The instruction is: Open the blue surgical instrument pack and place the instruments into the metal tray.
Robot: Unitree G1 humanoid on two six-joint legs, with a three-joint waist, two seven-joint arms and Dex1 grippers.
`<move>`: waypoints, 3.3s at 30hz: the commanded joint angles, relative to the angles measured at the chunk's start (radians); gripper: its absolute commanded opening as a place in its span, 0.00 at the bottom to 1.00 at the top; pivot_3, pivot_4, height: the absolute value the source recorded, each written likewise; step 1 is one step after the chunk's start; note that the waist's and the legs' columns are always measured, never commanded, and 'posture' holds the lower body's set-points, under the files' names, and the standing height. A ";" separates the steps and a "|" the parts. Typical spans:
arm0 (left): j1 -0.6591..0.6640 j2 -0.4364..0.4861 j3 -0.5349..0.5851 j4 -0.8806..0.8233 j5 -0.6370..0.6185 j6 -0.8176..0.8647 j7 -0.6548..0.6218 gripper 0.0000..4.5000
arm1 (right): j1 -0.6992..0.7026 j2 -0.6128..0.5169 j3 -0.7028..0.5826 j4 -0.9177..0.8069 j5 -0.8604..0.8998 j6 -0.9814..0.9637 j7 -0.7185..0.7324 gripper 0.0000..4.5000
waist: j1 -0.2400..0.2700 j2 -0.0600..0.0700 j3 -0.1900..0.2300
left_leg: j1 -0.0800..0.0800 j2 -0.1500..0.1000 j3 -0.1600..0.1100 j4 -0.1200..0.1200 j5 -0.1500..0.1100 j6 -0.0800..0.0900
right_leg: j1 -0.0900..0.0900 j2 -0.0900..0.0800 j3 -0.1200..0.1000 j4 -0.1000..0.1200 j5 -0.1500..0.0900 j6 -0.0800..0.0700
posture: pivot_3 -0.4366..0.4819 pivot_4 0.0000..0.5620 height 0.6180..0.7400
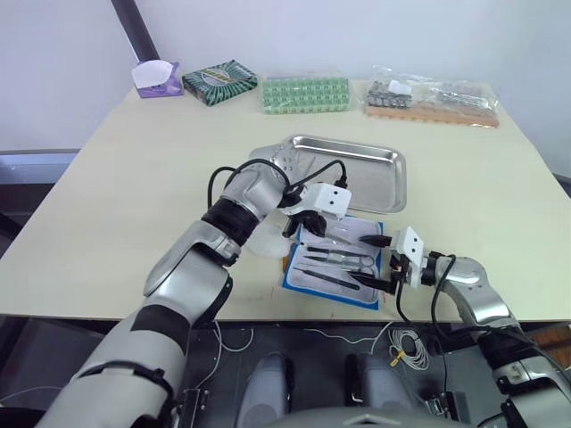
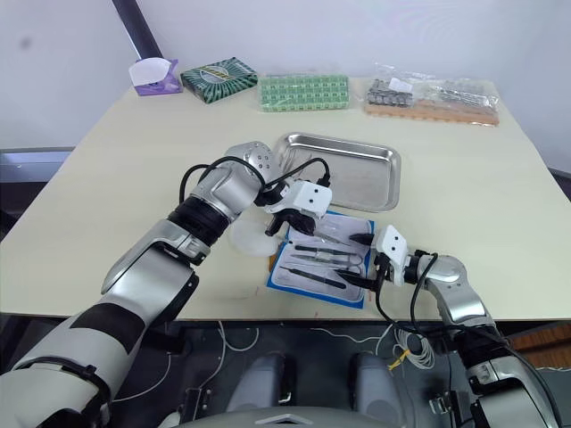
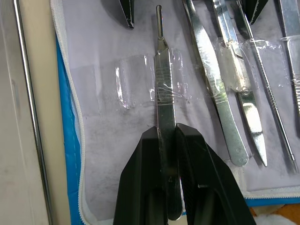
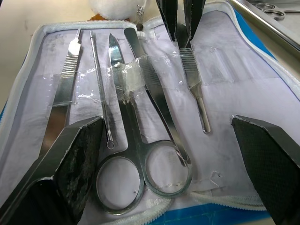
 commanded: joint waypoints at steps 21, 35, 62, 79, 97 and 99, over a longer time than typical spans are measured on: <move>-0.029 0.000 -0.023 -0.158 0.018 0.120 0.020 0.01 | 0.044 -0.015 0.093 0.120 -0.147 0.118 -0.058 1.00 | 0.001 0.002 0.001 | 0.000 0.001 0.000 0.000 0.000 0.000 | 0.000 -0.004 -0.002 0.000 0.000 0.000 | 0.48 0.27 1.00; -0.026 0.013 -0.042 -0.201 0.031 0.163 0.015 0.01 | 0.042 -0.012 0.099 0.127 -0.151 0.124 -0.055 1.00 | 0.001 0.002 0.001 | 0.000 0.001 -0.001 0.000 0.000 0.000 | 0.000 -0.004 -0.002 -0.001 0.000 0.000 | 0.48 0.27 1.00; -0.006 0.155 -0.037 -0.281 0.019 0.159 -0.019 0.01 | 0.036 -0.024 0.112 0.140 -0.162 0.141 -0.054 1.00 | -0.002 0.005 0.003 | 0.000 0.003 -0.001 -0.001 0.000 -0.001 | -0.001 -0.005 -0.005 -0.002 0.000 0.000 | 0.48 0.27 1.00; 0.086 0.332 0.069 -0.414 -0.110 0.283 -0.047 0.01 | 0.043 -0.035 0.111 0.135 -0.155 0.137 -0.041 1.00 | -0.001 0.005 0.002 | 0.002 0.004 0.000 -0.005 -0.001 -0.001 | -0.001 -0.013 -0.010 -0.004 0.000 0.000 | 0.48 0.27 1.00; 0.049 0.038 0.360 -0.366 -0.270 0.931 0.514 0.01 | 0.035 -0.055 0.105 0.138 -0.147 0.134 -0.020 1.00 | 0.005 0.003 0.002 | 0.002 0.003 -0.001 -0.004 -0.001 -0.001 | 0.001 -0.013 -0.024 -0.005 0.000 0.000 | 0.48 0.27 1.00; 0.037 -0.010 0.392 -0.340 -0.280 0.957 0.602 0.01 | 0.033 -0.057 0.108 0.140 -0.149 0.133 -0.017 1.00 | 0.005 0.003 0.002 | 0.002 0.003 -0.001 -0.004 -0.001 -0.001 | 0.001 -0.014 -0.024 -0.005 0.000 0.000 | 0.48 0.27 1.00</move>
